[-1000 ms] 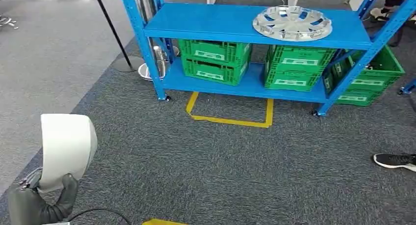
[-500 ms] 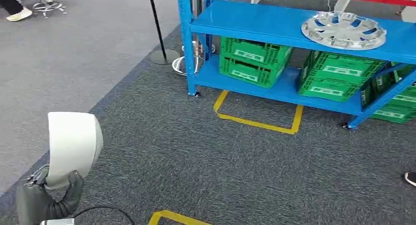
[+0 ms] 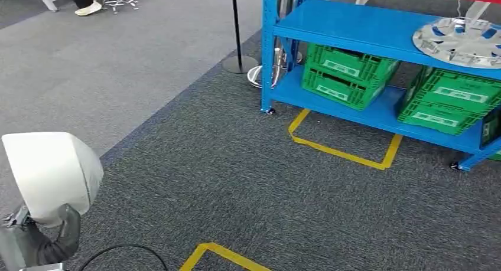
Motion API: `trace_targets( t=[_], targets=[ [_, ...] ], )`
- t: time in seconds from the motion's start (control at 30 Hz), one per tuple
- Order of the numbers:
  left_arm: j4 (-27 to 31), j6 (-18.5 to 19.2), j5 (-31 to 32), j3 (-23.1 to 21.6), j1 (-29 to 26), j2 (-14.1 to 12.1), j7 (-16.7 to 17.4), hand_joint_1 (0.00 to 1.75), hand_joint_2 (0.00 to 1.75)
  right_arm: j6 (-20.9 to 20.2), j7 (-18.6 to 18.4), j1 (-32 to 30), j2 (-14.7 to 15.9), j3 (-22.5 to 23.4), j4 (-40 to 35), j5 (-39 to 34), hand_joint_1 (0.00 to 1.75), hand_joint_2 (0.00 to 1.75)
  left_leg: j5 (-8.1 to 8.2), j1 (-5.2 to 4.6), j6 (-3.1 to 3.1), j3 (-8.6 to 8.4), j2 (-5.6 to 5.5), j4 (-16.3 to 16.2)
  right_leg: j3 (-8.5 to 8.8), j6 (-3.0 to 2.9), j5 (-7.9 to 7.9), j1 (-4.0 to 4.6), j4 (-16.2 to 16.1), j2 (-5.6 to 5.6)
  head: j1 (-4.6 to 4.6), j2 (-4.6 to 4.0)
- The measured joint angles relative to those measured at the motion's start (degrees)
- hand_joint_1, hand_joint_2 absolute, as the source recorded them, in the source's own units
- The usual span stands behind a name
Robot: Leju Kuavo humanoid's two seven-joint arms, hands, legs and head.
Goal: Take the parts from the cabinet and place them on the table.
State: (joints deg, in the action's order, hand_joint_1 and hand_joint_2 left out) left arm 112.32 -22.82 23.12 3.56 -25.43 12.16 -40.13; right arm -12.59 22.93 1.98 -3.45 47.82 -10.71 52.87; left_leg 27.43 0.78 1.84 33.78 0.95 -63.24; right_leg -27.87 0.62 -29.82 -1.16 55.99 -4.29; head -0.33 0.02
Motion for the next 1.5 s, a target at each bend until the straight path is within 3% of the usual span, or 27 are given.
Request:
trace_targets(
  t=[0.23,0.27,0.3,0.33,0.37,0.4,0.47,0.53,0.57,0.6,0.7,0.73,0.8,0.83,0.9,0.93,0.97,1.03,1.07,1.1,1.13,1.23,1.3,1.33,1.4,1.43,1.5],
  targets=[
    [0.00,0.00,0.00,0.00,0.01,-0.07,0.00,1.75,1.75,0.00,0.00,0.01,0.00,0.02,0.00,-0.02,0.00,1.75,-0.83,-0.03,-0.09,-1.23,0.81,2.27,0.09,0.09,-0.05,0.00,0.00,-0.20,-0.02,0.00],
    [0.00,0.00,0.00,-0.02,0.18,-0.16,0.02,1.75,1.75,0.00,0.00,0.00,0.00,0.11,0.00,-0.02,0.00,1.75,-0.03,-0.58,-0.39,-2.78,3.44,5.14,0.04,0.36,-0.20,0.33,0.03,-0.78,0.04,0.00],
    [0.00,-0.02,0.00,-0.07,0.31,-0.18,0.02,1.75,1.75,0.02,0.02,-0.01,0.00,0.20,0.00,-0.02,0.00,1.75,-0.25,-0.80,-0.93,-2.70,3.23,5.71,-0.31,0.66,-0.38,0.62,0.28,-1.06,-0.09,0.00],
    [0.00,-0.20,-0.02,-0.11,0.19,-0.29,-0.02,1.75,1.75,0.13,-0.09,0.24,0.00,0.31,-0.02,-0.06,0.00,1.75,-0.25,-0.95,-2.15,-1.88,1.94,5.33,0.16,1.38,-0.31,0.57,0.08,-2.22,0.04,0.00],
    [-0.44,0.50,-0.83,0.09,1.00,-0.44,-0.02,1.75,1.75,0.37,-0.11,0.69,-0.02,0.85,0.00,-0.63,0.00,1.75,-1.40,-0.71,-4.11,-1.37,-0.88,6.01,-5.56,2.21,-7.50,0.28,11.93,3.54,0.55,0.00],
    [-0.70,0.66,-1.18,0.18,1.09,-0.49,-0.02,1.75,1.75,0.57,-0.07,0.53,-0.02,0.90,0.00,-0.68,0.00,1.75,-1.53,-0.91,-4.29,-1.13,-1.99,5.97,-8.55,2.11,-8.95,0.31,17.56,4.03,0.59,0.00],
    [-1.07,-0.13,-0.57,0.42,0.99,-0.55,-0.02,1.75,1.75,1.07,-0.11,0.47,-0.02,1.16,0.00,-0.68,0.00,1.75,-1.61,-1.05,-4.27,-1.18,-3.55,5.93,-8.22,1.81,-5.86,0.35,15.71,4.27,0.57,0.00],
    [-1.11,-0.59,-0.57,0.65,0.95,-0.59,0.00,1.75,1.75,1.40,-0.13,0.49,0.00,1.38,0.00,-0.63,0.00,1.75,-1.65,-1.06,-4.18,-1.22,-5.07,5.68,-4.12,1.31,-0.37,0.34,6.27,5.59,0.57,0.00],
    [-1.11,-0.66,-0.59,0.81,0.87,-0.57,0.00,1.75,1.75,1.40,-0.04,0.47,0.02,1.51,0.00,-0.59,0.00,1.75,-1.66,-0.94,-4.03,-1.07,-5.57,5.53,-2.54,1.07,0.56,0.22,2.37,8.63,0.61,0.00],
    [-1.11,-0.66,-0.61,1.07,0.86,-0.59,-0.02,1.75,1.75,1.35,0.24,0.40,0.07,1.66,0.00,-0.48,0.00,1.75,-1.55,-1.36,-3.66,-0.59,-6.24,4.96,-2.00,0.94,0.04,-0.06,0.96,10.45,0.48,0.00],
    [-1.09,0.37,-0.42,1.82,0.41,-0.55,-0.02,1.75,1.75,2.81,1.29,0.17,-0.04,1.71,0.00,-0.41,0.00,1.75,-2.39,-0.57,-2.29,0.27,-8.45,5.22,-1.72,0.59,0.18,0.49,1.34,8.45,0.55,0.00],
    [-1.07,0.83,-0.44,2.39,0.36,-0.59,-0.02,1.75,1.75,4.80,1.29,0.25,-1.69,1.77,0.04,-0.76,0.00,1.75,-2.45,-0.79,-1.98,0.47,-9.20,5.07,-1.63,0.16,0.54,0.03,0.82,7.46,0.57,0.00],
    [-0.98,1.51,0.05,3.45,0.43,-0.59,-0.02,1.75,1.75,4.69,1.31,0.38,-2.19,1.95,0.00,0.20,0.00,1.75,0.74,-0.88,-1.40,2.04,-3.89,1.07,-1.49,-0.50,0.65,0.03,0.67,5.87,-0.09,0.00],
    [-0.98,1.64,0.59,3.58,0.47,-0.51,-0.02,1.75,1.75,2.83,1.27,0.18,-2.12,1.95,0.00,0.57,0.00,1.75,3.28,-0.74,-1.01,3.98,-2.55,-3.45,-1.48,-0.60,0.58,0.16,0.67,4.92,-0.07,0.00],
    [-0.98,1.62,1.42,3.67,0.23,-0.35,0.00,1.75,1.75,1.07,0.94,-0.10,-1.66,1.92,0.00,0.88,0.00,1.75,6.65,-0.42,-0.51,7.40,-1.74,-11.61,-1.53,-0.67,0.45,0.24,0.74,2.99,-0.09,0.00],
    [-0.98,1.62,1.72,3.69,-0.03,-0.20,-0.02,1.75,1.75,0.70,0.38,-0.18,-1.49,1.92,0.00,1.01,0.00,1.75,6.50,-0.20,-0.33,7.62,-1.63,-12.55,-1.53,-0.61,0.40,0.24,0.74,2.12,-0.06,0.00],
    [-0.98,1.60,1.92,3.74,-0.20,-0.16,0.00,1.75,1.75,0.55,-0.02,-0.16,-1.42,1.92,0.00,1.01,0.00,1.75,5.07,-0.02,-0.25,6.52,-1.53,-10.87,-1.49,-0.51,0.34,0.24,0.75,1.35,-0.11,0.00],
    [-0.96,1.16,2.62,3.76,-0.40,-0.09,0.00,1.75,1.75,0.61,-0.59,-0.10,-1.36,1.95,0.00,1.03,0.00,1.75,0.39,0.09,-0.39,1.18,-0.34,-1.20,-1.16,-0.22,0.15,0.23,0.75,-0.07,-0.11,0.00],
    [-0.94,1.03,2.73,3.76,-0.46,-0.09,-0.02,1.75,1.75,0.61,-0.63,-0.03,-1.33,1.95,-0.02,0.98,0.00,1.75,-0.98,0.01,-0.61,-1.44,1.64,3.49,-0.91,0.04,0.00,0.28,0.75,-0.52,-0.09,0.00],
    [-0.94,0.96,2.97,3.74,-0.36,-0.09,0.00,1.75,1.75,0.61,-0.70,0.00,-1.25,1.95,-0.02,1.01,0.00,1.75,0.16,-0.77,-1.02,-2.06,3.35,4.90,-1.04,0.41,-0.23,0.75,0.86,-1.05,-0.11,0.00],
    [-0.92,0.72,3.08,3.72,-0.41,0.04,-0.02,1.75,1.75,0.61,-0.77,0.03,-1.25,1.95,-0.02,1.01,0.00,1.75,-0.07,-0.72,-1.79,-1.79,2.55,4.86,-0.91,0.73,-0.26,0.79,0.86,-1.49,0.09,0.00],
    [-0.85,-0.11,3.91,3.85,-1.35,0.06,0.00,1.75,1.75,0.61,-0.76,0.34,-1.25,2.01,-0.02,0.85,0.00,1.75,-0.32,-0.95,-2.93,-1.40,0.85,5.38,-0.28,1.78,-0.44,0.57,0.57,-3.06,-0.15,0.00],
    [-0.61,-0.44,4.20,3.87,-1.57,0.23,-0.02,1.75,1.75,0.57,-0.85,0.34,-1.25,2.14,-0.04,0.88,0.00,1.75,-0.72,-0.52,-3.65,-1.78,0.02,5.79,-1.73,2.17,-2.90,0.26,3.38,2.01,0.39,-0.02],
    [-0.61,-0.46,4.22,3.87,-1.50,0.37,-0.02,1.75,1.75,0.55,-0.94,0.29,-1.25,2.19,-0.02,0.90,0.00,1.75,-0.79,-0.53,-3.96,-1.63,-0.53,5.78,-3.68,2.15,-5.27,0.26,7.69,3.34,0.55,0.00],
    [-0.61,-0.61,4.22,3.89,-1.57,0.39,-0.02,1.75,1.75,0.39,-1.14,-0.08,-1.25,2.21,0.00,1.05,0.00,1.75,-0.86,-0.73,-4.12,-1.49,-2.00,5.74,-8.52,2.11,-8.94,0.31,17.39,4.12,0.57,0.00],
    [-0.61,-0.61,4.22,3.93,-1.64,0.39,-0.02,1.75,1.75,0.42,-1.14,-0.21,-1.25,2.23,0.00,1.05,0.00,1.75,-0.86,-0.78,-4.12,-1.51,-2.71,5.72,-9.65,2.08,-8.76,0.32,19.13,4.19,0.55,0.00],
    [-0.61,-0.61,4.33,3.98,-1.85,0.39,-0.02,1.75,1.75,0.42,-1.14,-0.24,-1.25,2.23,0.00,1.07,0.00,1.75,-0.86,-0.78,-4.11,-1.63,-4.25,5.66,-8.24,1.92,-4.67,0.31,14.79,4.34,0.57,0.00]
  ],
)
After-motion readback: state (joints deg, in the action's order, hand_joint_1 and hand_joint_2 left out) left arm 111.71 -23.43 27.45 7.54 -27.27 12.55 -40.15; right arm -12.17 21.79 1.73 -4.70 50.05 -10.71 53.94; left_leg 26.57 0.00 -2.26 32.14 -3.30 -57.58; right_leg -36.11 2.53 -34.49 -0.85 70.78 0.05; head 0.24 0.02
